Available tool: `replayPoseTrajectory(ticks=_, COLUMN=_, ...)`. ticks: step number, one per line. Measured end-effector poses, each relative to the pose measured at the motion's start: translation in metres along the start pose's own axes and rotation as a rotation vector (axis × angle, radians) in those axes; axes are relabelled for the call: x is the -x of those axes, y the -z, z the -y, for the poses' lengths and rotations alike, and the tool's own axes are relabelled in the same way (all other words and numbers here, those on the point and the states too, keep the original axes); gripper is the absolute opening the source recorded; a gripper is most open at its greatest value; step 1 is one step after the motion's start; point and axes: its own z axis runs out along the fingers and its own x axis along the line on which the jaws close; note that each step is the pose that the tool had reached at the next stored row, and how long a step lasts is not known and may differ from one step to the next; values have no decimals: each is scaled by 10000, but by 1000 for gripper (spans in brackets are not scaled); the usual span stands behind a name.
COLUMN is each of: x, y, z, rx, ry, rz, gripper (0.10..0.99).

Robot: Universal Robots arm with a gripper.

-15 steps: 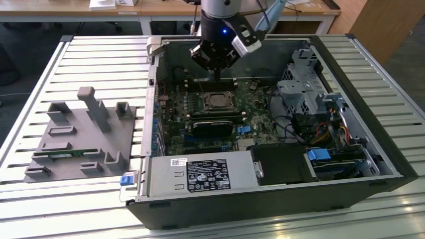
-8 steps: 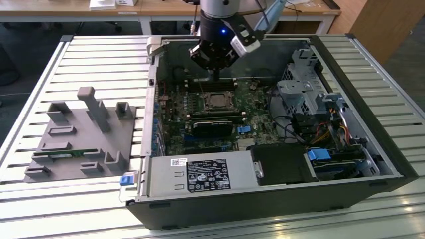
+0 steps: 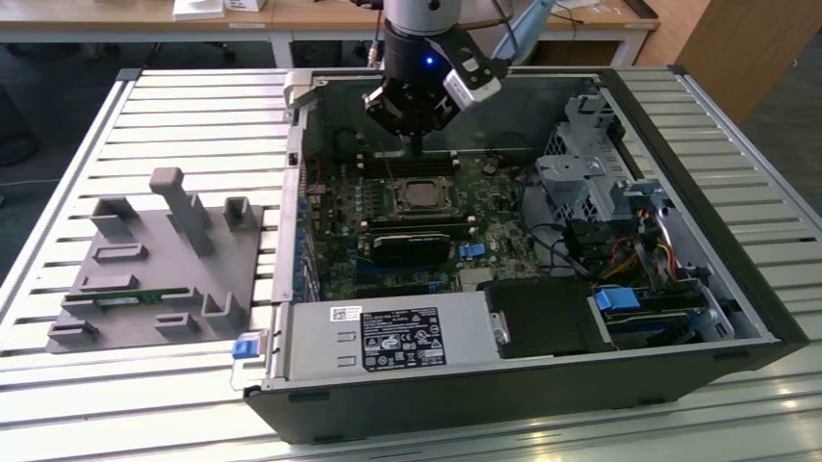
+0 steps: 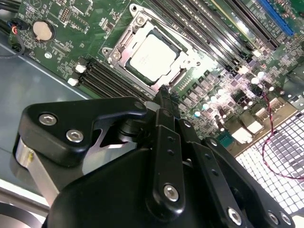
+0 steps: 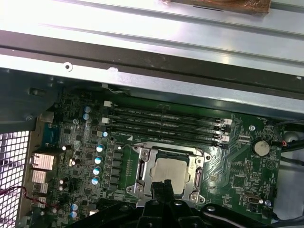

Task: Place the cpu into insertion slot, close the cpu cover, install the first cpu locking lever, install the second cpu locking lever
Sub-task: 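Install the first cpu locking lever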

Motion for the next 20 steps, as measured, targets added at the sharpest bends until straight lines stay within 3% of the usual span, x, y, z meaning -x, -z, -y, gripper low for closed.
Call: replayPoseTrajectory(ticks=20, x=-62, y=0, z=-8, rx=0, ry=9, rz=3, gripper=106)
